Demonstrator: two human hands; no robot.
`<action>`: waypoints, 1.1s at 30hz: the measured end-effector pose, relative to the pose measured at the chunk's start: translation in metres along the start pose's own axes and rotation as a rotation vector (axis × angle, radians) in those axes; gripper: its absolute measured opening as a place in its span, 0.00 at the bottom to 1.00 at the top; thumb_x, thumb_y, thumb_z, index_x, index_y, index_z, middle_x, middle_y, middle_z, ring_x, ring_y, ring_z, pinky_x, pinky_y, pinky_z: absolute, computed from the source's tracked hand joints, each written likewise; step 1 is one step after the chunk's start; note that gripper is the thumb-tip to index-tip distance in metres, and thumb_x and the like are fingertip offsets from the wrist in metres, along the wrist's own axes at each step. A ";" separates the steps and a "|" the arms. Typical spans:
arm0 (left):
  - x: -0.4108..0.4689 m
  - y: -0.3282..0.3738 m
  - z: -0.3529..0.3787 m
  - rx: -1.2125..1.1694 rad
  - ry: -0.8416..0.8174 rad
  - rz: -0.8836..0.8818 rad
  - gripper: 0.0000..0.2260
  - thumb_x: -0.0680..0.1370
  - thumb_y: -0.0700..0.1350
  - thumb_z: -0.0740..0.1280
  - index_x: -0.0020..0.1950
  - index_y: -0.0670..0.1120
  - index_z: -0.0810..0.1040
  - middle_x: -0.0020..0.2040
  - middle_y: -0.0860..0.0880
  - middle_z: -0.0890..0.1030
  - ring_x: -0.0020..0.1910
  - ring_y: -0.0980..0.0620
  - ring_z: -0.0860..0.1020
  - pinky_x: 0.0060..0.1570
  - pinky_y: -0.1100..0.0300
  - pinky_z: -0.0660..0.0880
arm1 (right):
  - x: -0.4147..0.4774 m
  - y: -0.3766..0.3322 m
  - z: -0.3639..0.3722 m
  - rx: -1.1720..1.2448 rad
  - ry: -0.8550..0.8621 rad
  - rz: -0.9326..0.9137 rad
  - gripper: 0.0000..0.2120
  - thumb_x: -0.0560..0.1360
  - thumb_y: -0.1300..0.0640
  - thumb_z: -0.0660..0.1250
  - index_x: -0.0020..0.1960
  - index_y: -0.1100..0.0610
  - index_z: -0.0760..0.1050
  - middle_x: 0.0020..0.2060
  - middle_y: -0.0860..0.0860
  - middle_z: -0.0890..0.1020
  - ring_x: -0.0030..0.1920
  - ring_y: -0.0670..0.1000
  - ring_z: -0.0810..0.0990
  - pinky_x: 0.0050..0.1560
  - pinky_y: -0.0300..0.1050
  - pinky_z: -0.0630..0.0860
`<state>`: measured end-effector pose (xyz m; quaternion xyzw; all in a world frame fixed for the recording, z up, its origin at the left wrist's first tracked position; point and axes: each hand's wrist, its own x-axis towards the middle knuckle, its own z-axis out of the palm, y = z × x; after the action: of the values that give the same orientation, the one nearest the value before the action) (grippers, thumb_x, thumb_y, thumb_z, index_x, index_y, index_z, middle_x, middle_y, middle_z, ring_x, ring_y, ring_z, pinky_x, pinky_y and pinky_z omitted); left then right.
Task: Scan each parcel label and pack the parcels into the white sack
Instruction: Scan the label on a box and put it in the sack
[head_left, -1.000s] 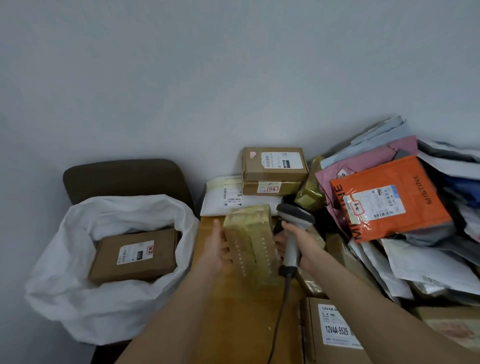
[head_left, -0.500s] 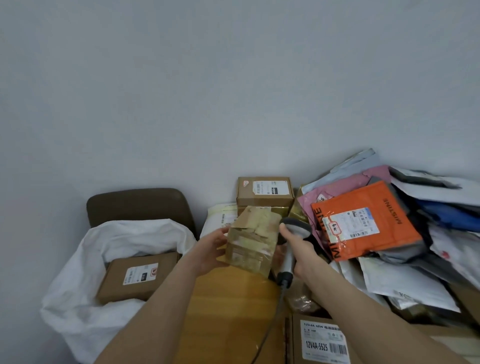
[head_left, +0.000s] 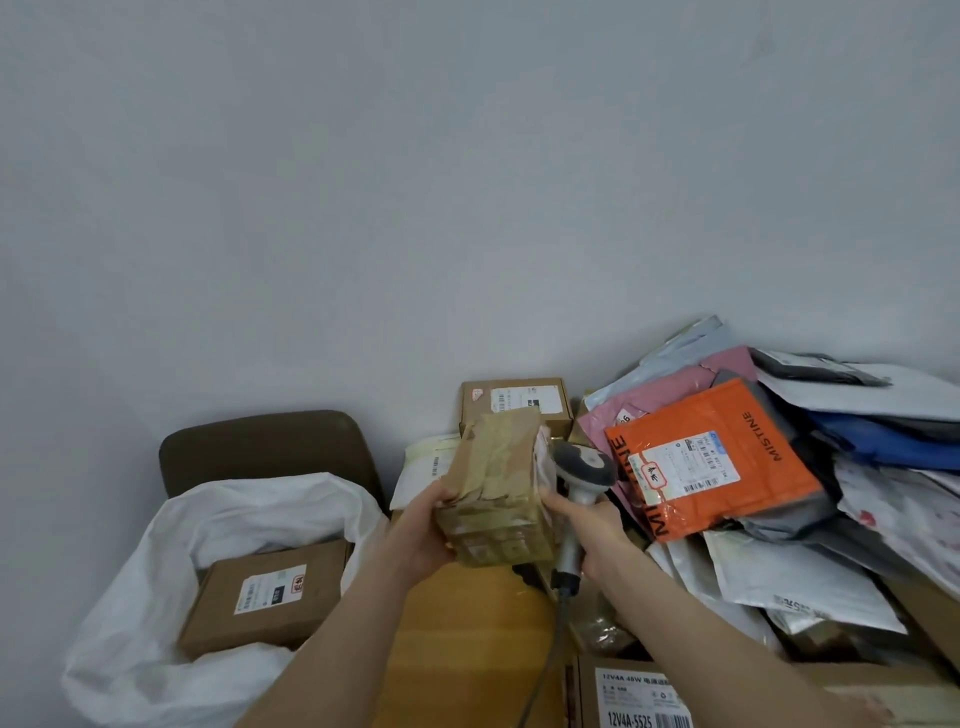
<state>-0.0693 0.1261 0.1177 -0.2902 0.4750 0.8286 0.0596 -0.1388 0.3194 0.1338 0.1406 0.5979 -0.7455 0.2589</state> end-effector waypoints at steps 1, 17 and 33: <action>-0.001 0.000 0.003 0.027 -0.009 0.012 0.20 0.74 0.43 0.62 0.66 0.48 0.74 0.63 0.41 0.77 0.63 0.38 0.73 0.63 0.42 0.70 | 0.000 0.000 -0.002 -0.004 0.008 -0.003 0.20 0.69 0.65 0.76 0.59 0.62 0.75 0.46 0.57 0.83 0.44 0.55 0.81 0.38 0.47 0.77; 0.008 0.006 0.008 0.592 0.056 -0.096 0.37 0.61 0.61 0.77 0.68 0.55 0.70 0.64 0.48 0.75 0.62 0.45 0.73 0.63 0.40 0.70 | 0.009 0.006 0.003 -0.134 0.029 -0.089 0.24 0.68 0.73 0.73 0.59 0.56 0.74 0.53 0.57 0.82 0.54 0.59 0.82 0.56 0.59 0.79; 0.015 -0.012 0.003 0.367 0.161 0.030 0.29 0.73 0.44 0.71 0.72 0.53 0.65 0.60 0.46 0.77 0.58 0.45 0.75 0.55 0.42 0.76 | 0.009 0.013 -0.003 -0.212 0.002 -0.100 0.16 0.71 0.65 0.73 0.58 0.59 0.75 0.48 0.56 0.83 0.49 0.56 0.82 0.56 0.54 0.79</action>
<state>-0.0782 0.1323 0.1018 -0.3328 0.6258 0.7028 0.0609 -0.1397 0.3188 0.1179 0.0831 0.6797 -0.6901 0.2344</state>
